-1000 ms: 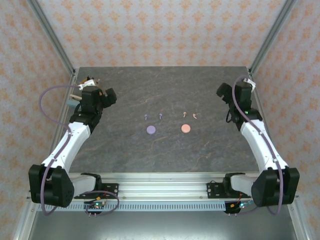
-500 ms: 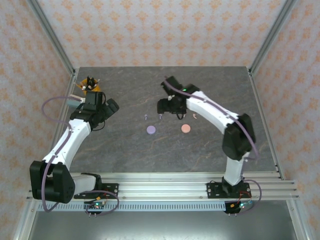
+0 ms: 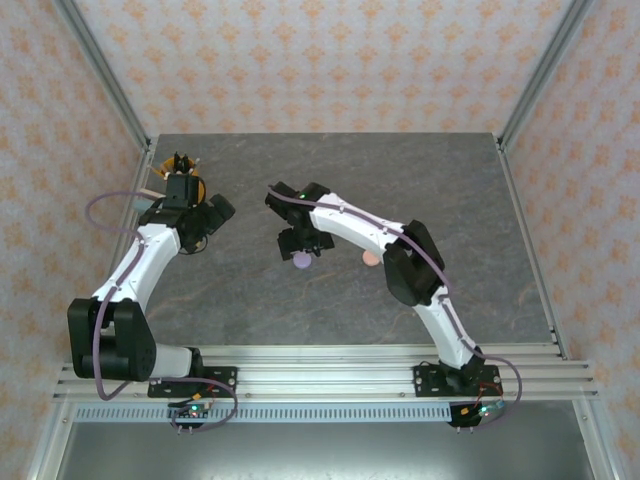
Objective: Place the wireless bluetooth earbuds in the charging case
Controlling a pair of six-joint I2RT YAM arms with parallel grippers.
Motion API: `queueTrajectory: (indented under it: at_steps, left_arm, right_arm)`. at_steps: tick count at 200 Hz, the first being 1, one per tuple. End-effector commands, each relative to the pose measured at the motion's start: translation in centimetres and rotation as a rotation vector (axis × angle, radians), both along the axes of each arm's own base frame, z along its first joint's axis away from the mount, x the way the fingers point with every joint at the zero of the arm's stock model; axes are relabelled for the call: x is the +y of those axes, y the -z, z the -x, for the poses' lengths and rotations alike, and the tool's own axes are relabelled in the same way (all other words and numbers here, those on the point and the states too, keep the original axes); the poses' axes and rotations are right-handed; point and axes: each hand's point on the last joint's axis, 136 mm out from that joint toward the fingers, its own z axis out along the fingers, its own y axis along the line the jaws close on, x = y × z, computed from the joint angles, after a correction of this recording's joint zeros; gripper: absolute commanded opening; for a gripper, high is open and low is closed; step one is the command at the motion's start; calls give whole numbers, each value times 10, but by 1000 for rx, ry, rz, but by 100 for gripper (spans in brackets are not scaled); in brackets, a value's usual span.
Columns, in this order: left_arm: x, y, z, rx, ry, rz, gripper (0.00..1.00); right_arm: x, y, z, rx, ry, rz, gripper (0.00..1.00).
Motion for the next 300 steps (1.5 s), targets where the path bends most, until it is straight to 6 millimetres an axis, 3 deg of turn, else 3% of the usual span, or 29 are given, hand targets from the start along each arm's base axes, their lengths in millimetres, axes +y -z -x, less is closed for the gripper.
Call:
queueTrajectory:
  at_steps: [1, 70, 150, 300]
  left_arm:
    - [3, -2, 5, 10, -9, 21, 100]
    - [4, 1, 12, 11, -13, 29, 100]
    - [3, 1, 12, 12, -9, 31, 100]
    - [1, 2, 14, 17, -1, 43, 100]
  right_arm:
    - [-9, 7, 2, 24, -9, 68, 81]
    - [6, 29, -2, 59, -25, 58, 80]
    - [8, 51, -5, 75, -25, 95, 76]
    - [4, 56, -1, 85, -14, 109, 56]
